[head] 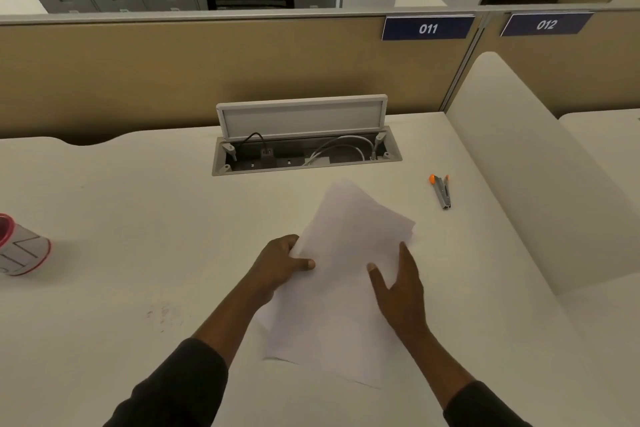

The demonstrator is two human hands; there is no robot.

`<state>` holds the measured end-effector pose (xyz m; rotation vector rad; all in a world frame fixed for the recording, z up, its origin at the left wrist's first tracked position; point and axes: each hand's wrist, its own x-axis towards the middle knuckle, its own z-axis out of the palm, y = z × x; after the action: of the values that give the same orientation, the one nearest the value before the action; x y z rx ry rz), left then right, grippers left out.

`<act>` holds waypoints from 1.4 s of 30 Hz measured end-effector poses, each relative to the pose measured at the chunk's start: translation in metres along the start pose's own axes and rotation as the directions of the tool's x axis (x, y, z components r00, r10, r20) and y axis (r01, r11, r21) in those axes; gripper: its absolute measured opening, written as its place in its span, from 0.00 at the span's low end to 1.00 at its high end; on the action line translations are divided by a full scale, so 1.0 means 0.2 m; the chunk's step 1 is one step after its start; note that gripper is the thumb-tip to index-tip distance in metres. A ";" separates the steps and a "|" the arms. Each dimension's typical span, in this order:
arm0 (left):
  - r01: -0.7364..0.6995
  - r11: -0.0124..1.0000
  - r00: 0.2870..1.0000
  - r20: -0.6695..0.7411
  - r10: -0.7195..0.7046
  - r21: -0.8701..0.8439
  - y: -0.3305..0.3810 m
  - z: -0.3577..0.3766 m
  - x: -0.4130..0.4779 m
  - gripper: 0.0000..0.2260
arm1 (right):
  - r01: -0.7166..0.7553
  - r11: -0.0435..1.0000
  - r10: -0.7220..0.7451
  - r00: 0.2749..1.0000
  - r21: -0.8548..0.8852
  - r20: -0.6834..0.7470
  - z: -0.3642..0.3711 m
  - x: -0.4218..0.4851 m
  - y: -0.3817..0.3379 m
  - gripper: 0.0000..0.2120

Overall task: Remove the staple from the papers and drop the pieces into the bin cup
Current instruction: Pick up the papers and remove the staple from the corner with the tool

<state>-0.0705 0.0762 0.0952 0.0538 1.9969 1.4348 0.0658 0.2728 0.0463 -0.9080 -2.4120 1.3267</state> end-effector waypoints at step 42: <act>-0.332 0.933 0.872 -0.421 0.248 -0.138 0.07 0.14 -0.23 0.19 | 0.062 0.802 -0.079 0.997 0.595 0.003 -0.08 0.07 -0.46 0.17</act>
<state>-0.0236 0.0871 0.1249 -0.0319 2.2174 1.9752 0.0256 0.2557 0.1306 -0.6101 -1.8136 1.9088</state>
